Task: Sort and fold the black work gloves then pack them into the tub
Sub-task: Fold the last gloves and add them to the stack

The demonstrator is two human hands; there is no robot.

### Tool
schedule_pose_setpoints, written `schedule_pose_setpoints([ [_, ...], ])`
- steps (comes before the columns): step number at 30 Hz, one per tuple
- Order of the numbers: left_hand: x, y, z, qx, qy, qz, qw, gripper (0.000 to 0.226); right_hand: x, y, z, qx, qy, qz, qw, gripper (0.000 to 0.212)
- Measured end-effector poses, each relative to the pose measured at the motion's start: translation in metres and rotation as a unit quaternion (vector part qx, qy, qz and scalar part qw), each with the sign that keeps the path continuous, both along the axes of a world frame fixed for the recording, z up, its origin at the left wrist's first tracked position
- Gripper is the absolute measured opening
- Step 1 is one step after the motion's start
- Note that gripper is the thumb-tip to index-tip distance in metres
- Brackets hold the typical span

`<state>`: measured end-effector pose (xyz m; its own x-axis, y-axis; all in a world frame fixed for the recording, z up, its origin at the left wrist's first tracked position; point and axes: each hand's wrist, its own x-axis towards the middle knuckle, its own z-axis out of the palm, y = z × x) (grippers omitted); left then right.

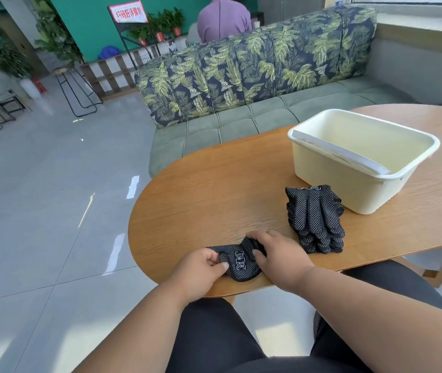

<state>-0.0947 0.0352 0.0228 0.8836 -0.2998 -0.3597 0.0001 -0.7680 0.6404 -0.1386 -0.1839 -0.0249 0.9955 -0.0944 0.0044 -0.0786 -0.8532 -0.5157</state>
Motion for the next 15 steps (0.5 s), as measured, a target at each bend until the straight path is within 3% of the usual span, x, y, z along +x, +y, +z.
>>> schedule_pose_setpoints([
  [4,0.001,-0.009,-0.003,0.037,-0.041,0.038,0.998,0.027,0.001,-0.001,-0.001,0.003,-0.005,0.003,1.0,0.045],
  [7,-0.004,-0.014,-0.003,0.068,-0.117,0.04,0.99,0.03,0.0,-0.001,0.0,0.007,-0.007,0.005,1.0,0.045],
  [11,-0.013,-0.024,-0.003,0.132,-0.237,-0.041,0.962,0.005,-0.002,-0.002,0.003,0.016,-0.008,0.002,1.0,0.046],
  [15,-0.018,-0.034,-0.012,0.212,-0.287,-0.152,0.922,0.033,-0.007,-0.004,0.006,0.053,-0.022,0.008,0.998,0.045],
])
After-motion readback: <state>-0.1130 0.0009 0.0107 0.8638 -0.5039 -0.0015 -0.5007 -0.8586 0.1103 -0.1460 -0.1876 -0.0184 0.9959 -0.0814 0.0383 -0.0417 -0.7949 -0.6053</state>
